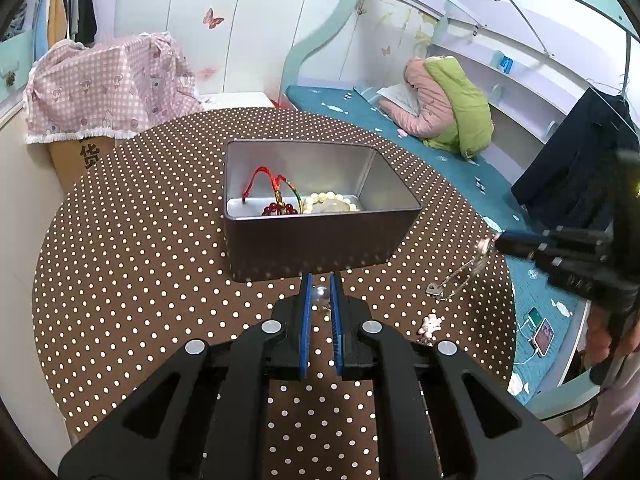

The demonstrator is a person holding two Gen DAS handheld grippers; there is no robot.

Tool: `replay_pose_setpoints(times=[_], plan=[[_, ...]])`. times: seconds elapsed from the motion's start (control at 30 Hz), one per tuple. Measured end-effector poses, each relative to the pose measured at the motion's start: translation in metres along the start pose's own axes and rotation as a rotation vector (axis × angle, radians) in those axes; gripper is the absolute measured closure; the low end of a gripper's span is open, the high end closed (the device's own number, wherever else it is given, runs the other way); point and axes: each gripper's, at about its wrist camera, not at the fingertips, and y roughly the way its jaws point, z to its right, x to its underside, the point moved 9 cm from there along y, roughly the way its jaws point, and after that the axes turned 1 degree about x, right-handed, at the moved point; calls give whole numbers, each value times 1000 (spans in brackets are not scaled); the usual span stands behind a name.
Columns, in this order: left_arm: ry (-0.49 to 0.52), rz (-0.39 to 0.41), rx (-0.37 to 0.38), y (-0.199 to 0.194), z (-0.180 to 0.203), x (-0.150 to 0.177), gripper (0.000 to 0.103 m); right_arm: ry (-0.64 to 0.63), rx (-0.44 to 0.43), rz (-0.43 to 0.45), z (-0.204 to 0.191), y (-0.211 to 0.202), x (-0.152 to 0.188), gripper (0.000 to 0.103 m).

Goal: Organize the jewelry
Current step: 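Lift the held charms with both tools and carry them toward the tin, then lower both tools into the tin and open them to release the charms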

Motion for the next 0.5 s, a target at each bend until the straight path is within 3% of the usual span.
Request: replay_pose_setpoints(times=[0.1, 0.17, 0.33, 0.5], plan=[[5, 15, -3, -5, -1, -4, 94, -6, -4, 62, 0, -18, -15, 87], [5, 21, -5, -8, -3, -6, 94, 3, -61, 105, -8, -28, -24, 87], [-4, 31, -7, -12, -8, -8, 94, -15, -58, 51, -18, -13, -21, 87], [1, 45, -3, -16, -8, -13, 94, -47, -86, 133, -31, -34, -47, 87]])
